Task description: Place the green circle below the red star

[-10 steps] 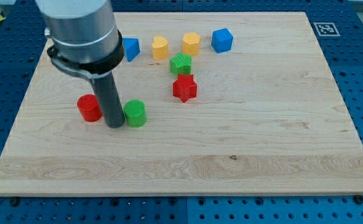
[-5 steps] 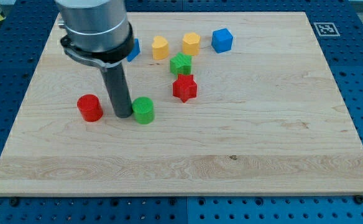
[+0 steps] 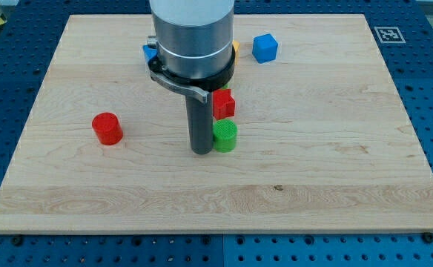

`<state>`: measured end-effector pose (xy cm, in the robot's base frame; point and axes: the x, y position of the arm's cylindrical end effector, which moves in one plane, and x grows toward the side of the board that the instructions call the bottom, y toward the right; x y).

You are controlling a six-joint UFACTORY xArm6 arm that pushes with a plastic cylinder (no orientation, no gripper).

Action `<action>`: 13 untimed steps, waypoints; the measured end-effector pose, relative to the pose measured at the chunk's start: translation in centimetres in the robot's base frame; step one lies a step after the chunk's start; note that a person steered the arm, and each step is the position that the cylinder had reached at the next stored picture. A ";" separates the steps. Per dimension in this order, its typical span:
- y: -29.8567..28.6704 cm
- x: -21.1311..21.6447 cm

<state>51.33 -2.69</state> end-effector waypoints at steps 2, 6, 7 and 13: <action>8.0 3.2; 6.3 -0.1; 5.3 -0.1; 8.0 0.7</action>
